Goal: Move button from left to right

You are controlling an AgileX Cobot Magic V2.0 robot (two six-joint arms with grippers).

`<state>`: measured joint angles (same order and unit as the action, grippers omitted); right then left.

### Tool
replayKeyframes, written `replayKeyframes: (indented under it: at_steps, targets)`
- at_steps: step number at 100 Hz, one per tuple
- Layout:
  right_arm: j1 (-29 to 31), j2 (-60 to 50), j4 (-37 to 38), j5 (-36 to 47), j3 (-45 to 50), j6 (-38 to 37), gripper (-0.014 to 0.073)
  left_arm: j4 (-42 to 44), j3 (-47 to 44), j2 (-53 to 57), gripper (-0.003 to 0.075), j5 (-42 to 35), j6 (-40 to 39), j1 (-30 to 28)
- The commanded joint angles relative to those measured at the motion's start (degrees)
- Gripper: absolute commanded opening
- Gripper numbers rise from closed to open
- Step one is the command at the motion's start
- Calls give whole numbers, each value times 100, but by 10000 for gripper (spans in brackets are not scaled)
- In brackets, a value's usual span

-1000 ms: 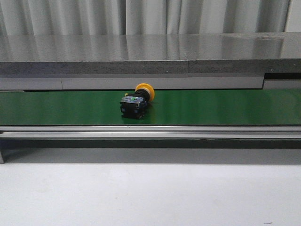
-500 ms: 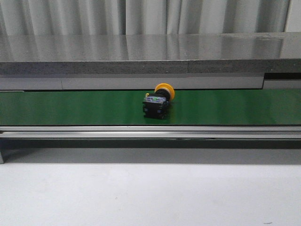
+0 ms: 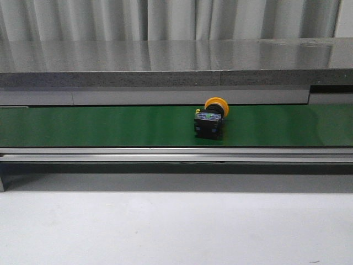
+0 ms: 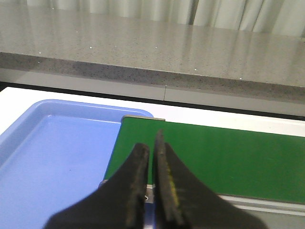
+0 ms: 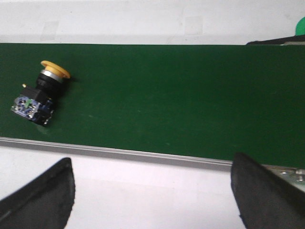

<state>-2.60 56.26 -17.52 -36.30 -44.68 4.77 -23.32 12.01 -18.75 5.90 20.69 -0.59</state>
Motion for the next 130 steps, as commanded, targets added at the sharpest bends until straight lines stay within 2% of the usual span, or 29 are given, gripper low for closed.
replayKeyframes:
  at_steps: [1, 23, 54, 86, 130]
  targets:
    - [-19, 134, -355, 347, -255, 16, 624, -62, 157, -39, 5, -371, -4, 42]
    - [-32, 811, -481, 263, -514, 28, 624, -62, 157, -39, 5, -371, -4, 42]
    - [-589, 1803, -475, 622, -1086, 278, 624, -62, 157, -39, 5, -371, -4, 42]
    - [-881, 2749, -415, 804, -1560, 433, 624, -62, 157, -39, 5, -371, -4, 42]
    - [-924, 3283, 150, 1082, -1663, 434, 624, -62, 157, -39, 5, -371, -4, 42]
